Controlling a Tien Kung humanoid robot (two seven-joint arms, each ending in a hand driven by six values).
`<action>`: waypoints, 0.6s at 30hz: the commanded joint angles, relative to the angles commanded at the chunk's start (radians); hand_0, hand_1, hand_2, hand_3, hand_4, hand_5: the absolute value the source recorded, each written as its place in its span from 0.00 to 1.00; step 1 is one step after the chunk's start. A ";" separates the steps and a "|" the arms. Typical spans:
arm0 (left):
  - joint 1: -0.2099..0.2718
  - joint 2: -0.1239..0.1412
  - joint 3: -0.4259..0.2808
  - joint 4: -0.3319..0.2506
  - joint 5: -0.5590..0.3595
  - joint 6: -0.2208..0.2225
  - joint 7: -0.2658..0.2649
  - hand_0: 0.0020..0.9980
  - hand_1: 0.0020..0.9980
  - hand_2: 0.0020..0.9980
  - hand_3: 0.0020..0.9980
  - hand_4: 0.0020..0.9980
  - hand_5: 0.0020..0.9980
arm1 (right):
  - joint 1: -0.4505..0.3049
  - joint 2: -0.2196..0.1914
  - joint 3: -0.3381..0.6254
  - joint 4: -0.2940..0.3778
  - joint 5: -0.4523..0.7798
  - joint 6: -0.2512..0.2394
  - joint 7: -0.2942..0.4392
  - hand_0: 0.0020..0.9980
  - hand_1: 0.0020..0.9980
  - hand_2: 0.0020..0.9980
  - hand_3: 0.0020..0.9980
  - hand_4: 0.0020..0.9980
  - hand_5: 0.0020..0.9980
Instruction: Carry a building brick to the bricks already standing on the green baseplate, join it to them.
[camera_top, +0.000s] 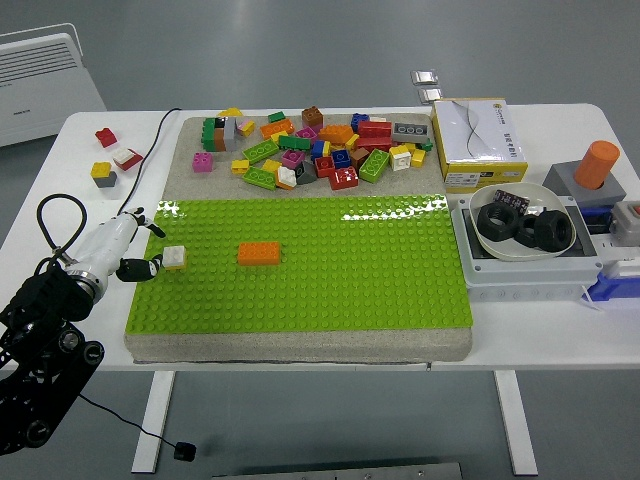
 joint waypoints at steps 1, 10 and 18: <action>-0.001 0.000 0.001 0.001 -0.001 -0.001 0.001 1.00 1.00 1.00 0.65 0.68 0.11 | 0.000 0.000 0.000 0.000 0.000 0.000 0.000 0.52 0.73 0.81 0.80 0.81 0.88; -0.018 0.004 -0.008 -0.031 -0.079 -0.058 0.026 1.00 1.00 1.00 0.70 0.75 0.13 | 0.003 -0.004 0.007 0.000 -0.007 0.002 0.002 0.52 0.73 0.81 0.79 0.81 0.88; -0.034 0.019 -0.019 -0.071 -0.103 -0.094 0.056 1.00 1.00 1.00 0.74 0.79 0.13 | 0.005 -0.007 0.012 0.000 -0.014 0.003 0.003 0.52 0.73 0.80 0.79 0.81 0.88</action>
